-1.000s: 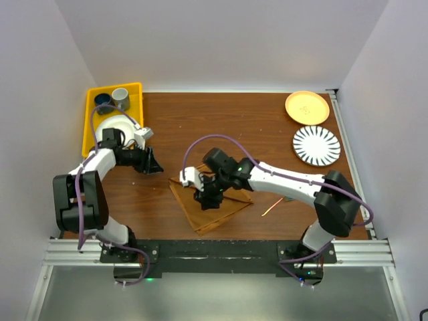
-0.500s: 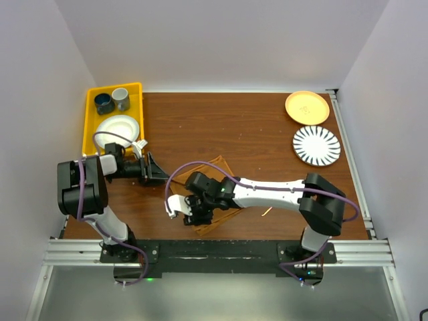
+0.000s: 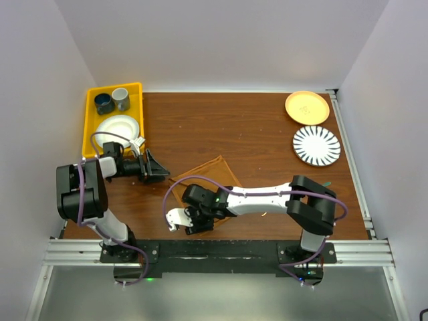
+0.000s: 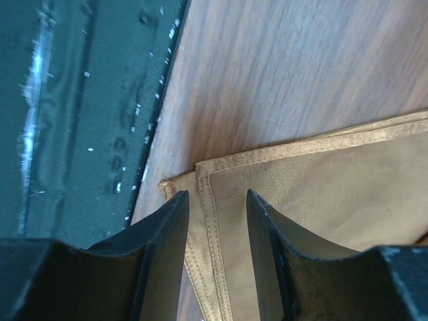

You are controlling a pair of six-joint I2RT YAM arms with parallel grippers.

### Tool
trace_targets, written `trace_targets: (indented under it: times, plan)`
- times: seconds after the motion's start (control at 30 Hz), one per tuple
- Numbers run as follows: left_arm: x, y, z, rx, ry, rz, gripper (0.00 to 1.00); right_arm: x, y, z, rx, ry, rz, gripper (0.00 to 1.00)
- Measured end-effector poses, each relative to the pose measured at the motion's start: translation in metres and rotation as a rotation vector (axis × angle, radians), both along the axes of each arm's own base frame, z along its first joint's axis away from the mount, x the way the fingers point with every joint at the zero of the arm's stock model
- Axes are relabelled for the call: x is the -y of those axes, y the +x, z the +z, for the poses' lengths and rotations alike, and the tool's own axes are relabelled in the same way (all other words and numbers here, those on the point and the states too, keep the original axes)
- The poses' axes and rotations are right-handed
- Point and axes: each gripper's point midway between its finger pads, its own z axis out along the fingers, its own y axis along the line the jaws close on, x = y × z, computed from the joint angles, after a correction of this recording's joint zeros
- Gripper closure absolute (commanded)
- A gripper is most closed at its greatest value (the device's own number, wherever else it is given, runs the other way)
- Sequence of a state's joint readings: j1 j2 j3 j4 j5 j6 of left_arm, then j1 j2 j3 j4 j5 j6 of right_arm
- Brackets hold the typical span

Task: Fold the napkin into a case and place the utensils inside
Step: Pick up the upper triangle-folded napkin from the center of the board.

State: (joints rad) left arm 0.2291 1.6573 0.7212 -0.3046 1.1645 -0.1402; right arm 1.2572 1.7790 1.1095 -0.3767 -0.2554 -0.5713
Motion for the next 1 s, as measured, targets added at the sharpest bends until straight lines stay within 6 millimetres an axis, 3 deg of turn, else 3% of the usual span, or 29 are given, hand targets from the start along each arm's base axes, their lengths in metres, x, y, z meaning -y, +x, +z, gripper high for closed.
trace_targets:
  times: [0.57,0.77,0.93,1.0]
  plan:
    - [-0.003,0.002,0.001,0.000,-0.008,0.013,0.24,0.000,-0.001,-0.007,0.042,-0.018,0.039,0.59]
    - [-0.004,-0.002,-0.002,-0.019,-0.015,0.027,0.24,0.001,-0.002,-0.013,0.037,-0.034,0.043,0.67]
    - [-0.004,-0.002,-0.002,-0.018,-0.018,0.029,0.24,0.000,-0.001,-0.013,0.042,-0.032,0.044,0.86]
    - [-0.005,-0.002,-0.002,-0.018,-0.018,0.032,0.24,0.000,-0.001,-0.013,0.044,-0.032,0.046,0.89]
